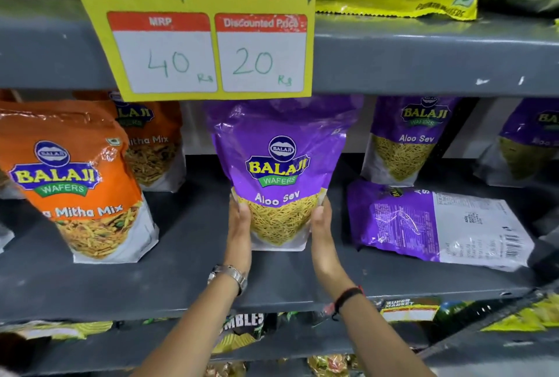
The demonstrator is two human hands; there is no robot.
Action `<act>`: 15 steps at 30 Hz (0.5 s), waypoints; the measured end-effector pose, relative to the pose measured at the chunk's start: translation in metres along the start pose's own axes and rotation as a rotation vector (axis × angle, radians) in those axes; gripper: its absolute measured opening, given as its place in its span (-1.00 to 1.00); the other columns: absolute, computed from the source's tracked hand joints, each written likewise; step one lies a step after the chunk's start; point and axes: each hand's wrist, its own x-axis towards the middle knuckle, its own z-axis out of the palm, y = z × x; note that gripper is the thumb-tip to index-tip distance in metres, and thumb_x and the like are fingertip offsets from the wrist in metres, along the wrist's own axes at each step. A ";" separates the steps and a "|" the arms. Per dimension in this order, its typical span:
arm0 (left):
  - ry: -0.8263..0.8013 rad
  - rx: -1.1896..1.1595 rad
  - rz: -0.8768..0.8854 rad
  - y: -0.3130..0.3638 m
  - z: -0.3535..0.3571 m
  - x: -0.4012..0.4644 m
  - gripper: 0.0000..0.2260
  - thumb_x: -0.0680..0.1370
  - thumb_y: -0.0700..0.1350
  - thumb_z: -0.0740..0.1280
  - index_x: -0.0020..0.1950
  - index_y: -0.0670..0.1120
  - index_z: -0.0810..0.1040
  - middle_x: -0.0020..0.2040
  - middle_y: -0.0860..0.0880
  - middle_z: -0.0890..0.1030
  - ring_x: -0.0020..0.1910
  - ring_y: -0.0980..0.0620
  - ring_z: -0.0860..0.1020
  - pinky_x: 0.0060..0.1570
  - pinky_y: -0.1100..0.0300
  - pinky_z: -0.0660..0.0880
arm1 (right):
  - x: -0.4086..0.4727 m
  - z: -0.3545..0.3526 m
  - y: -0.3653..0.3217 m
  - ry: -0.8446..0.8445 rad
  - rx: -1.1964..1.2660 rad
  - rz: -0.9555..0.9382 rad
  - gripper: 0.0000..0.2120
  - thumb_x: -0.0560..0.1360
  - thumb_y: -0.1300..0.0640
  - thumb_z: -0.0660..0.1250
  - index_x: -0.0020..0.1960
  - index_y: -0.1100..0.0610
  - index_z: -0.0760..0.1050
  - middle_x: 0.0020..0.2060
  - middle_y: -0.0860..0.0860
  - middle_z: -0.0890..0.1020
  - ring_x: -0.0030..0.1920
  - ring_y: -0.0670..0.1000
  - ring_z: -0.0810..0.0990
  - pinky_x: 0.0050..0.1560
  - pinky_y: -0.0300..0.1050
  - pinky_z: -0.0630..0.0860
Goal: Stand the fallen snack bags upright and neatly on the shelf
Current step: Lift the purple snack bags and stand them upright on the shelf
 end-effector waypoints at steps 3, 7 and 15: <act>0.294 -0.015 -0.189 -0.007 0.008 -0.022 -0.48 0.53 0.12 0.09 0.44 -0.02 0.06 0.47 0.08 0.15 0.44 0.11 0.16 0.27 0.29 0.14 | -0.002 -0.010 -0.006 0.111 -0.015 0.027 -0.17 0.27 -0.49 0.00 0.42 -0.13 -0.06 0.29 -0.43 0.12 0.28 -0.45 0.16 0.27 -0.35 0.14; 0.406 -0.110 -0.375 -0.015 0.038 -0.057 -0.56 0.58 -0.07 0.04 0.44 -0.11 0.06 0.51 -0.05 0.09 0.46 0.02 0.11 0.32 0.22 0.07 | -0.008 -0.040 -0.016 0.242 -0.069 0.005 -0.50 0.54 -0.14 -0.06 0.44 -0.05 -0.03 0.46 -0.11 0.09 0.41 -0.19 0.09 0.39 -0.32 0.05; 0.099 -0.157 -0.604 -0.029 0.121 -0.073 -0.58 0.53 -0.13 0.20 0.38 -0.11 0.21 0.25 0.03 0.32 0.21 0.13 0.28 0.30 0.13 0.20 | -0.006 -0.153 -0.042 0.484 -0.264 -0.088 -0.56 0.58 -0.02 -0.08 0.42 0.07 0.12 0.31 -0.16 0.23 0.34 -0.18 0.19 0.14 -0.57 0.12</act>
